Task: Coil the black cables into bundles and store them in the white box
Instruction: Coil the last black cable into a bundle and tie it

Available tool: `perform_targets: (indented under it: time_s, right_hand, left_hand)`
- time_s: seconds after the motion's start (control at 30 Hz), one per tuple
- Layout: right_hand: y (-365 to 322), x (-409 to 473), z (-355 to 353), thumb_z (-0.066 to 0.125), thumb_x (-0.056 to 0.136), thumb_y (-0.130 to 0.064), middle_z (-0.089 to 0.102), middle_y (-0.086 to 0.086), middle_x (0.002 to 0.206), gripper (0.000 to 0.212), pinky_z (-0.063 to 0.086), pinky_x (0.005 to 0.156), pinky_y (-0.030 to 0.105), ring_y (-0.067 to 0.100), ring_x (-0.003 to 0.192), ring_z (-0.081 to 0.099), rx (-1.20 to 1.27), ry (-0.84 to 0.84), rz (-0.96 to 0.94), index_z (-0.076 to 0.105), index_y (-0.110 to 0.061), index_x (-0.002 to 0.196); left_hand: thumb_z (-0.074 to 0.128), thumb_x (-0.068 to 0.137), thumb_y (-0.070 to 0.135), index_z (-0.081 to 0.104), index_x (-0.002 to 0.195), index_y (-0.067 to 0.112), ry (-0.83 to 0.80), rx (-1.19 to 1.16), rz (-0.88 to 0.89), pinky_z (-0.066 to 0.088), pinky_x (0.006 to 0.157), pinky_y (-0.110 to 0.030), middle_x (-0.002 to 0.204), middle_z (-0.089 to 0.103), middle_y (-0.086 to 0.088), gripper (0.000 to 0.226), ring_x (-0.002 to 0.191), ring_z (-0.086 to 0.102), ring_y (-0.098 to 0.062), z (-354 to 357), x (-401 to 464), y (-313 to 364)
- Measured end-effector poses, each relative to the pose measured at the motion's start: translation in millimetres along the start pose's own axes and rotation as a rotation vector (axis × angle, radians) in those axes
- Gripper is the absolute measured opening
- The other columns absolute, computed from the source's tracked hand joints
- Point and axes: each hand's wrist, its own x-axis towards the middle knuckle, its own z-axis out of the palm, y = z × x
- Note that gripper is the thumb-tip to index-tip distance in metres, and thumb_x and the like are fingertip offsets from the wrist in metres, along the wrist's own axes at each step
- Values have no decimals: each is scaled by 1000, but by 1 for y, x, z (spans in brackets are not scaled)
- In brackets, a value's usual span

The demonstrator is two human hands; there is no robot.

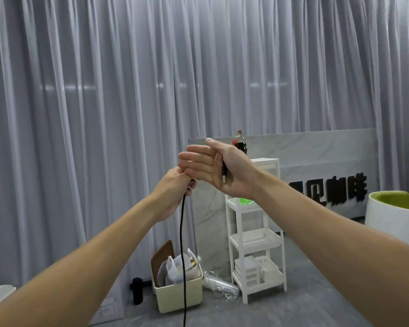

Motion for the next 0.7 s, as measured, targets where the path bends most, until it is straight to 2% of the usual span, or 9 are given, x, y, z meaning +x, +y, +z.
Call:
perform_targets:
  time_s: [0.13, 0.23, 0.4, 0.47, 0.53, 0.63, 0.7]
  right_hand:
    - [10, -2, 10, 38, 108, -16, 70, 27, 112, 37, 62, 79, 35, 36, 102, 71, 98, 9, -56, 52, 14, 126]
    - [16, -4, 15, 36, 108, -9, 70, 27, 111, 34, 62, 79, 34, 36, 101, 72, 115, 18, -76, 47, 14, 130]
    - [38, -11, 12, 40, 106, -9, 72, 28, 104, 28, 62, 69, 33, 37, 92, 74, 120, -5, -9, 51, 9, 126]
    - [52, -11, 7, 40, 106, -9, 71, 29, 105, 29, 62, 70, 33, 37, 94, 73, 123, 1, 8, 49, 9, 127]
    - [68, -10, 0, 38, 107, -8, 70, 29, 108, 30, 62, 73, 33, 38, 97, 73, 129, 12, 17, 47, 9, 130]
    - [95, -6, -12, 33, 108, -9, 71, 27, 107, 30, 62, 74, 31, 36, 98, 72, 139, 15, 36, 45, 7, 131]
    - [116, -3, -21, 32, 109, -10, 72, 27, 106, 30, 62, 74, 31, 37, 99, 72, 165, 24, 63, 45, 6, 132]
  left_hand:
    - [45, 104, 19, 63, 100, 14, -62, -27, 8, 36, 58, -20, 75, 59, 8, 20, 62, 49, -3, 6, -7, -2]
    - [44, 104, 18, 63, 96, 15, -86, -61, 10, 35, 56, -20, 71, 63, 13, 21, 61, 52, 0, 9, -10, -7]
    - [40, 102, 11, 62, 97, 18, -58, -38, 19, 37, 53, -19, 68, 63, 14, 23, 62, 52, 0, 13, -21, -31]
    - [38, 102, 9, 61, 99, 18, -43, -48, 3, 40, 54, -19, 69, 64, 14, 25, 63, 53, -1, 13, -27, -43]
    - [38, 102, 8, 61, 106, 20, -41, -42, -2, 46, 61, -23, 77, 70, 12, 27, 70, 61, -2, 14, -32, -57]
    - [36, 105, 13, 60, 120, 20, -70, -91, -26, 53, 84, -36, 108, 73, -2, 29, 100, 67, -17, 16, -39, -82]
    - [37, 105, 17, 60, 119, 22, -97, -133, -56, 57, 83, -29, 106, 74, 4, 27, 104, 68, -15, 16, -43, -102]
